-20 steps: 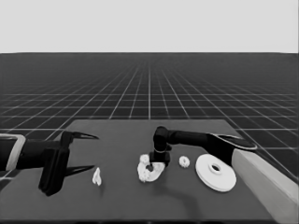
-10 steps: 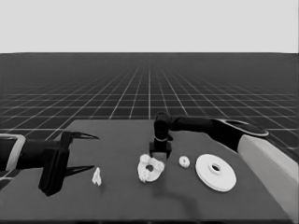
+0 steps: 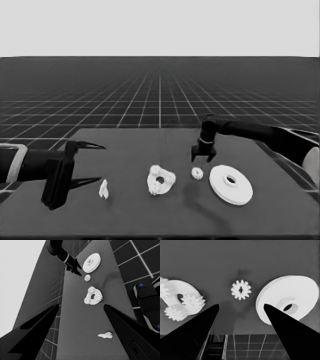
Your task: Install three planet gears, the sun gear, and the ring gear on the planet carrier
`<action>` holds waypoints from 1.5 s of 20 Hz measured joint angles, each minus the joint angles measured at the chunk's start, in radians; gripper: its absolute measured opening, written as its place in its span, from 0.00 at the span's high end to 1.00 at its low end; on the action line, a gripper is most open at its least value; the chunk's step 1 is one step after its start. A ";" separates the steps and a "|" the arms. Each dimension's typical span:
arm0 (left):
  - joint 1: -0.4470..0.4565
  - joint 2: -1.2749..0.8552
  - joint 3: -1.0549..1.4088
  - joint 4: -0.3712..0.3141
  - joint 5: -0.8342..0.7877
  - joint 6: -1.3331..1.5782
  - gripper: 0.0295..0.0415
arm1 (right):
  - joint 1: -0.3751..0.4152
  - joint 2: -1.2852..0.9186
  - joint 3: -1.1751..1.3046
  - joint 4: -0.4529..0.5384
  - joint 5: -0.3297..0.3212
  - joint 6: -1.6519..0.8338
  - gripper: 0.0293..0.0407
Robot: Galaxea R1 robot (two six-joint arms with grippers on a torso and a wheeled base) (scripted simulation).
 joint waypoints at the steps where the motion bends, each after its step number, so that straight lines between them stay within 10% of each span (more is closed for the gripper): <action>1: 0.000 0.000 0.000 0.000 0.000 0.000 0.25 | -0.071 0.013 -0.035 -0.067 0.042 -0.017 0.19; 10: 0.000 0.000 0.000 0.000 0.000 0.000 0.25 | -0.187 0.052 -0.134 -0.149 0.115 -0.060 0.19; 12: 0.000 0.000 0.000 0.000 0.000 0.000 0.25 | -0.187 0.053 -0.134 -0.150 0.115 -0.061 0.82; 20: 0.000 0.000 0.000 0.000 0.000 0.000 0.25 | -0.187 0.053 -0.135 -0.150 0.116 -0.061 0.83; 23: 0.000 0.000 0.000 0.000 0.000 0.000 0.25 | -0.041 0.002 -0.009 -0.036 0.020 -0.005 0.83; 30: 0.000 0.000 0.000 0.000 0.000 0.000 0.25 | -0.001 -0.001 -0.001 -0.001 0.001 -0.002 0.83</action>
